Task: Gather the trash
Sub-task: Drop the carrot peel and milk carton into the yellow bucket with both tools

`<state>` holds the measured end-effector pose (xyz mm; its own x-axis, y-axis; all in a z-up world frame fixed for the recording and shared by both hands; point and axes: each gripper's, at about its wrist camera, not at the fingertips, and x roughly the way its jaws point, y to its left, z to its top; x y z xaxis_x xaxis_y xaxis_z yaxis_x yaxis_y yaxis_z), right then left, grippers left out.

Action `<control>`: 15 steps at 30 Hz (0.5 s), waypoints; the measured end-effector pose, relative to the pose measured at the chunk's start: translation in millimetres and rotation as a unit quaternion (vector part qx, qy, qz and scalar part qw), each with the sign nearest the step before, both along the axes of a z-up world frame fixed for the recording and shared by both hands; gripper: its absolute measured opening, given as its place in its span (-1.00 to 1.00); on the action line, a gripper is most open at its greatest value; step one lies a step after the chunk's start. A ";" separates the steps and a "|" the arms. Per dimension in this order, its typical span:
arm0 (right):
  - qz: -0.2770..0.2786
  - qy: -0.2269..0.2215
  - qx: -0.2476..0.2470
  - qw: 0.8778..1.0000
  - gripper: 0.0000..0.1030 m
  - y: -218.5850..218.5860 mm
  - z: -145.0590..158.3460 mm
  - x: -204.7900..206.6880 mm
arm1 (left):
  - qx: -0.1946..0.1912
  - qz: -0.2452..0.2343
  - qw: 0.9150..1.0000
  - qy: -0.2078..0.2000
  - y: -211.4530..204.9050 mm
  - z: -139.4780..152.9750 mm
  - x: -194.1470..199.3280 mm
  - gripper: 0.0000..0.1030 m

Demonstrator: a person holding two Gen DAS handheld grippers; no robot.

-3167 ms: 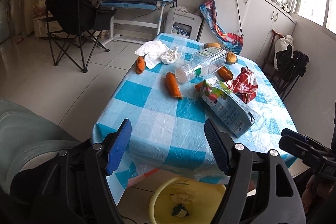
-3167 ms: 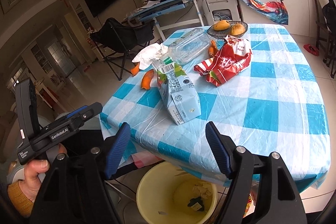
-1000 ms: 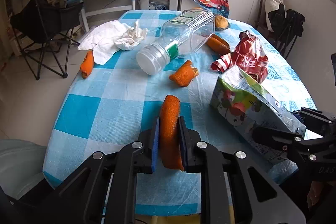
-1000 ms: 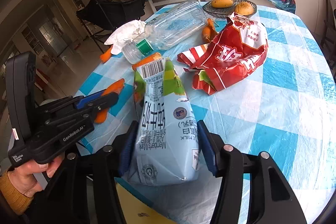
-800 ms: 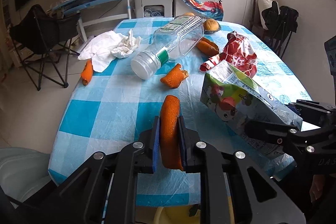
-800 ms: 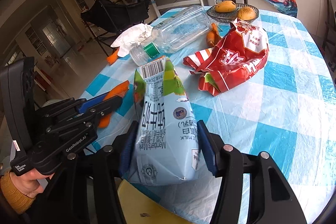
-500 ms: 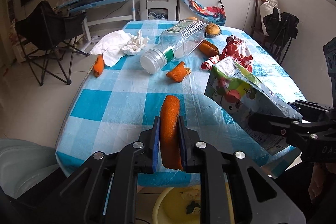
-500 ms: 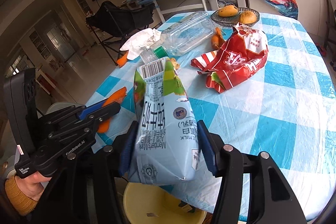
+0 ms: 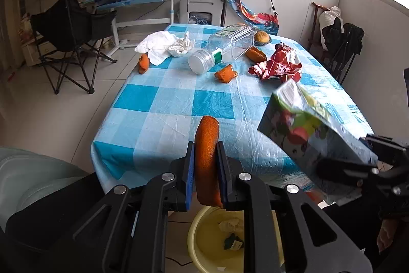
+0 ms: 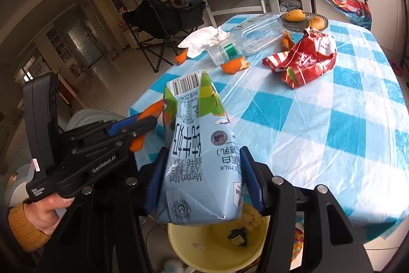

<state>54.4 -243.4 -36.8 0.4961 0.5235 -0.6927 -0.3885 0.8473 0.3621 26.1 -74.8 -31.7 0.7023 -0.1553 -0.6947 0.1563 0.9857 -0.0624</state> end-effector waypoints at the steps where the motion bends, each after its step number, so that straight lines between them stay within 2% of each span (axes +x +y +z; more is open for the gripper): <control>1: 0.004 0.005 0.001 1.000 0.07 2.5 -2.5 -5.4 | -0.001 0.001 1.000 0.000 1.4 0.5 -2.6 -0.70; 7: 0.028 0.031 -0.013 0.999 0.07 20.6 -16.7 -26.3 | -0.001 -0.001 1.000 -0.003 3.6 3.0 -15.0 -0.70; 15: 0.033 0.062 -0.045 0.997 0.08 32.5 -37.7 -24.6 | 0.002 -0.011 1.000 0.000 -1.9 3.7 -25.4 -0.70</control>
